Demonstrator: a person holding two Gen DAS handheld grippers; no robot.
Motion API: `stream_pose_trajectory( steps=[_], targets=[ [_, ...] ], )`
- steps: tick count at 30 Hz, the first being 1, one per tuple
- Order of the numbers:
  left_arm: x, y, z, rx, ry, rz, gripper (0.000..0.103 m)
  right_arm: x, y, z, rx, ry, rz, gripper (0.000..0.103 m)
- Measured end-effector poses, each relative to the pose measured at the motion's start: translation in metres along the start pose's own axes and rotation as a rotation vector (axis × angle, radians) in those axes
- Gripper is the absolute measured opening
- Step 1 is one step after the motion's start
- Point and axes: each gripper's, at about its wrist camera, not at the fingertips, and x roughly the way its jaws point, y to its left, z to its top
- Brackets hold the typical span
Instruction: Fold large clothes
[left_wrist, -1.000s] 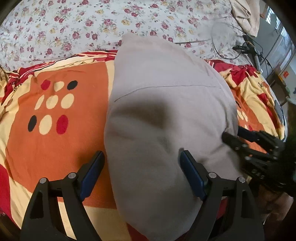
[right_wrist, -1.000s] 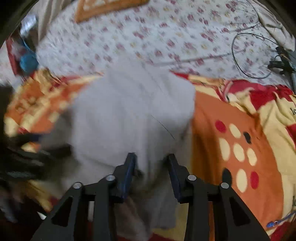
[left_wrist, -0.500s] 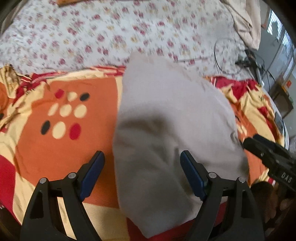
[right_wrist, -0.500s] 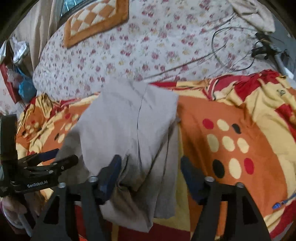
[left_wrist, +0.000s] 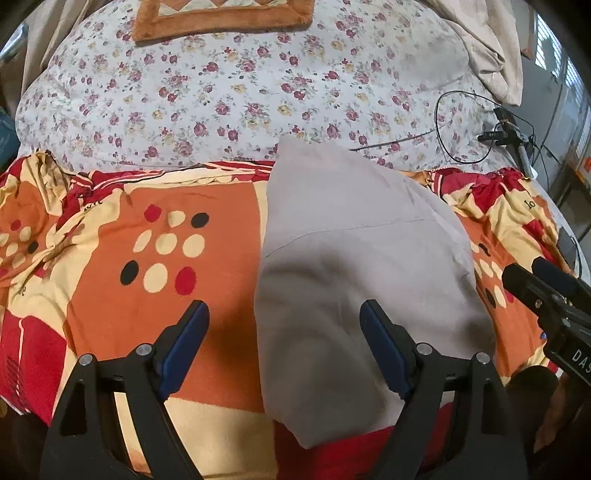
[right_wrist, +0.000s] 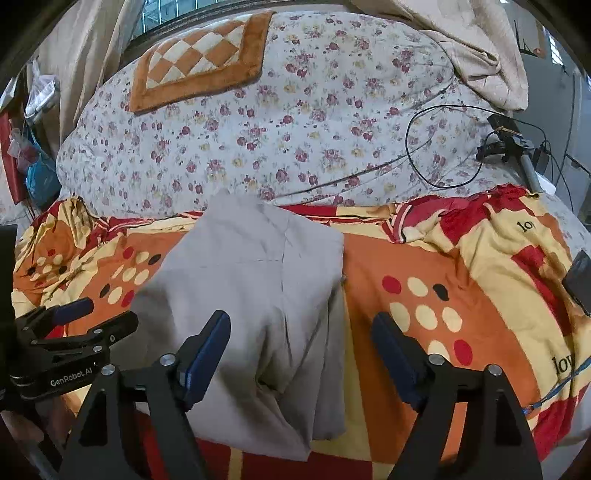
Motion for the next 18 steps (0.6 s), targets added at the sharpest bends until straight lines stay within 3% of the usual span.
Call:
stream_pose_trajectory(
  steps=[18],
  targets=[
    [-0.013,0.004,0.001,-0.026,-0.064,0.028,0.084,0.008,0.001,-0.003,0.039,0.010,0.014,0.087]
  ],
)
